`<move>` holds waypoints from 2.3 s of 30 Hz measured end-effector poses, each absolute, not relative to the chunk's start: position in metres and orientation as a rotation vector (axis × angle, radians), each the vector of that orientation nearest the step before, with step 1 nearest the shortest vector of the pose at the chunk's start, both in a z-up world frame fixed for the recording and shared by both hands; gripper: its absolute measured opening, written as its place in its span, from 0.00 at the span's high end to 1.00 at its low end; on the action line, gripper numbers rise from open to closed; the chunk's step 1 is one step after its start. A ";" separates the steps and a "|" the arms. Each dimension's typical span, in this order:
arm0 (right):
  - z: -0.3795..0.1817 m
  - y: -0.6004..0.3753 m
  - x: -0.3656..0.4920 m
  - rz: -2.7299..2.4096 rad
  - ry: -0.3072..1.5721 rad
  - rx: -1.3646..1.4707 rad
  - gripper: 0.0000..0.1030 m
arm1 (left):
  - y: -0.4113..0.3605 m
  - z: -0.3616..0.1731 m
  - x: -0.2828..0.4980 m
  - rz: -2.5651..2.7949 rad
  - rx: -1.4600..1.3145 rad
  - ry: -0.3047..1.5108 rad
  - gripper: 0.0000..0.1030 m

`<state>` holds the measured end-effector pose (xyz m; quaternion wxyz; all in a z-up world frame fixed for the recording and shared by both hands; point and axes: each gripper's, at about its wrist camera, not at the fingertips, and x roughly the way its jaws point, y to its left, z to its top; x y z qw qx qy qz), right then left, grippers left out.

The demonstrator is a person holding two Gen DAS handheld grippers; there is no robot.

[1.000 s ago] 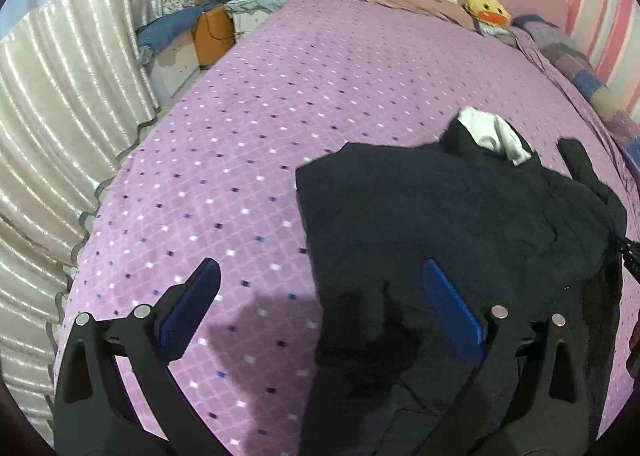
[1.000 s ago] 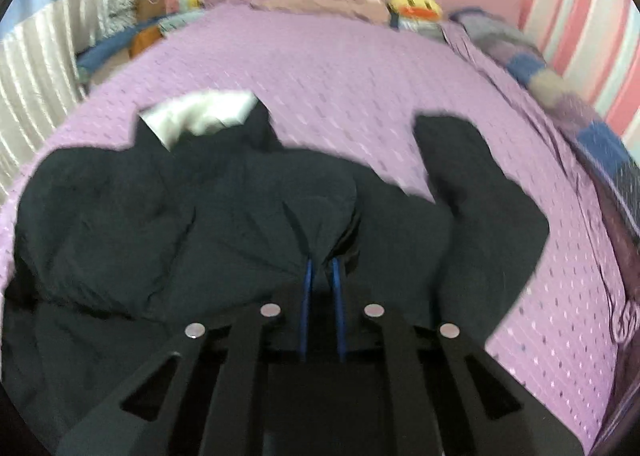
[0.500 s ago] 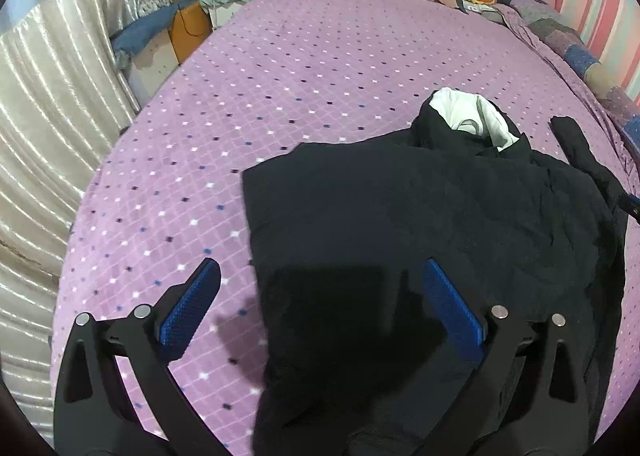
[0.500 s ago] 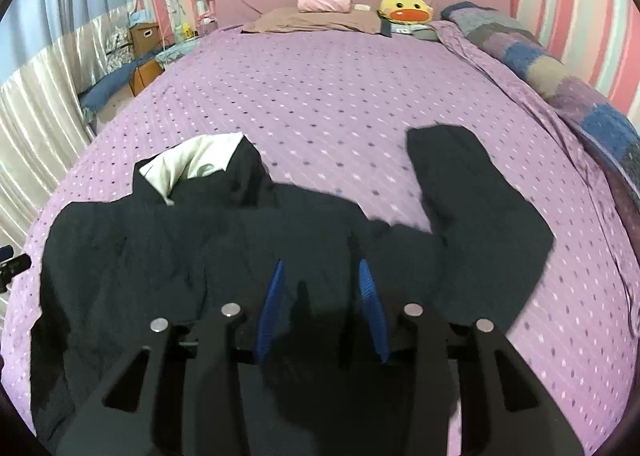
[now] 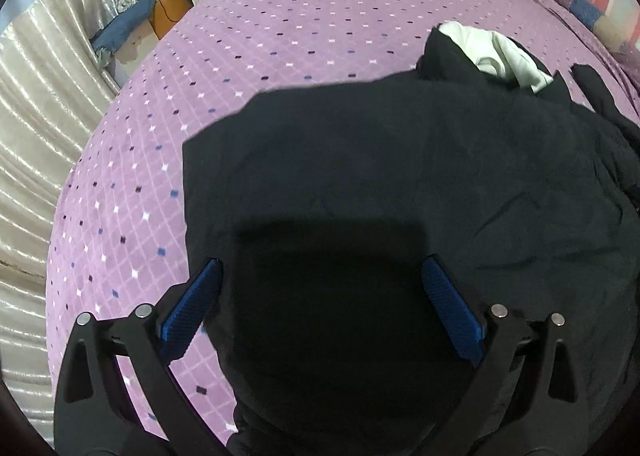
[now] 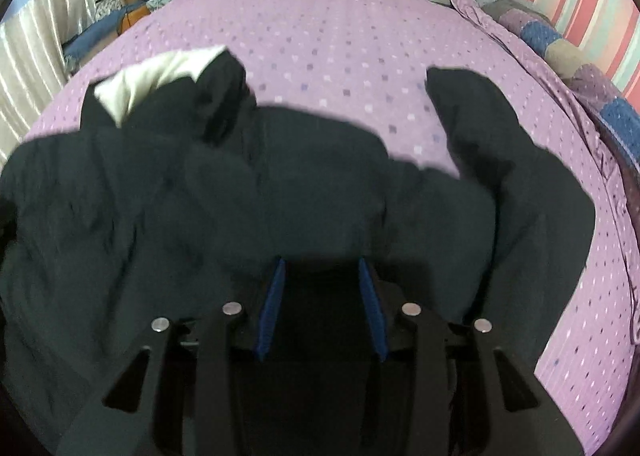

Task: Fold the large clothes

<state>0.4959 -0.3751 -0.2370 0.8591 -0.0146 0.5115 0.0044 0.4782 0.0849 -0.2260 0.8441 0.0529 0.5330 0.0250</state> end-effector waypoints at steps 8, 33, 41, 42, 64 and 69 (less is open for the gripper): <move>-0.250 -0.396 0.483 -0.009 1.072 0.044 0.52 | 0.095 -0.235 0.477 0.061 0.130 1.135 0.03; -0.226 -0.526 0.628 -0.212 1.180 0.066 0.31 | 0.084 -0.177 0.519 0.013 0.067 1.068 0.03; -0.270 -0.516 0.675 -0.259 1.335 -0.144 0.47 | 0.057 -0.192 0.570 0.017 0.111 1.073 0.03; -0.271 -0.518 0.675 -0.258 1.340 -0.134 0.57 | 0.055 -0.193 0.569 0.009 0.110 1.070 0.03; -0.108 -0.460 0.494 0.289 0.968 0.445 0.90 | 0.066 -0.145 0.450 0.000 0.063 0.987 0.03; -0.126 -0.397 0.450 0.383 1.021 0.282 0.90 | 0.084 -0.141 0.425 0.032 0.063 0.980 0.03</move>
